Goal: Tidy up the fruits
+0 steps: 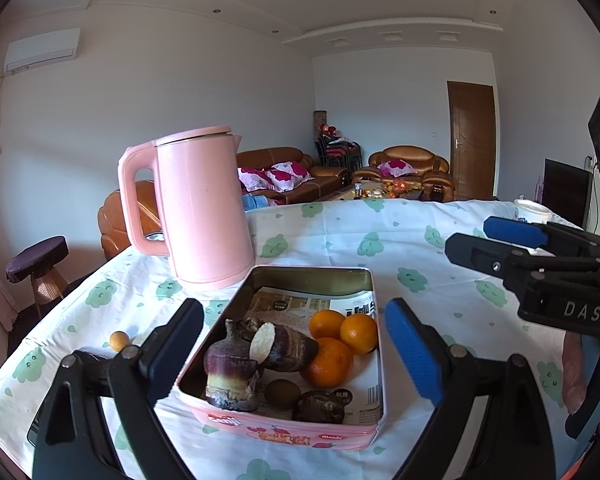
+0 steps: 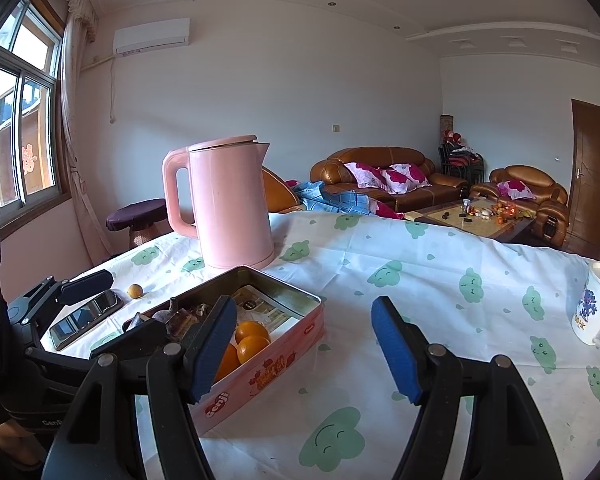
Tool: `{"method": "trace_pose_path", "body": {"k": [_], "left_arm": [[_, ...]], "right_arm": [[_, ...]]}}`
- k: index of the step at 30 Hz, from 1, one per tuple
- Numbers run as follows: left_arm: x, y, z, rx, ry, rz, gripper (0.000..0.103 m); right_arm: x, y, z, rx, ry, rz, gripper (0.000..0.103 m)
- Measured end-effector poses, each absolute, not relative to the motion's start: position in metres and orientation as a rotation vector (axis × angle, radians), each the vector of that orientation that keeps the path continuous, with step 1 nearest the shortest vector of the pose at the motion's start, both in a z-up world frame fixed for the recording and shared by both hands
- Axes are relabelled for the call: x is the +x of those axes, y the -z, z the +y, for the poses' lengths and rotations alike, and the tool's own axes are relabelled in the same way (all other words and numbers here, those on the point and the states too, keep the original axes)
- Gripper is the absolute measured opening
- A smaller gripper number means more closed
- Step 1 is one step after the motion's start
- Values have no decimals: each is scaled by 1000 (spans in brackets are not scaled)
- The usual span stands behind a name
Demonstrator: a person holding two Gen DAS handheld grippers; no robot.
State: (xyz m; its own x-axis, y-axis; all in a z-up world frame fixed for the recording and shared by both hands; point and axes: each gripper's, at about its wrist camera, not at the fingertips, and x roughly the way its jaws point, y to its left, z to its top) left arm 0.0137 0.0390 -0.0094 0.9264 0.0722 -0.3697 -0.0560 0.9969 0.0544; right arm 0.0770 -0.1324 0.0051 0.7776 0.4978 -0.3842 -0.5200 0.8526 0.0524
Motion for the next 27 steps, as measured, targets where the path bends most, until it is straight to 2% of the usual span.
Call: {"method": "trace_pose_path", "body": {"k": [7,9,27], "left_arm": [[14,9,37,47,-66,383,96],[15,9,36,45,-61,387,101],[18,8,26,79,-49,390,103]], "right_arm": [[76,-6,-137,-59,-541,392,71],[76,-6,-139,-58,-538,390,71],[79,-2,-163,-75,-484,407,71]]}}
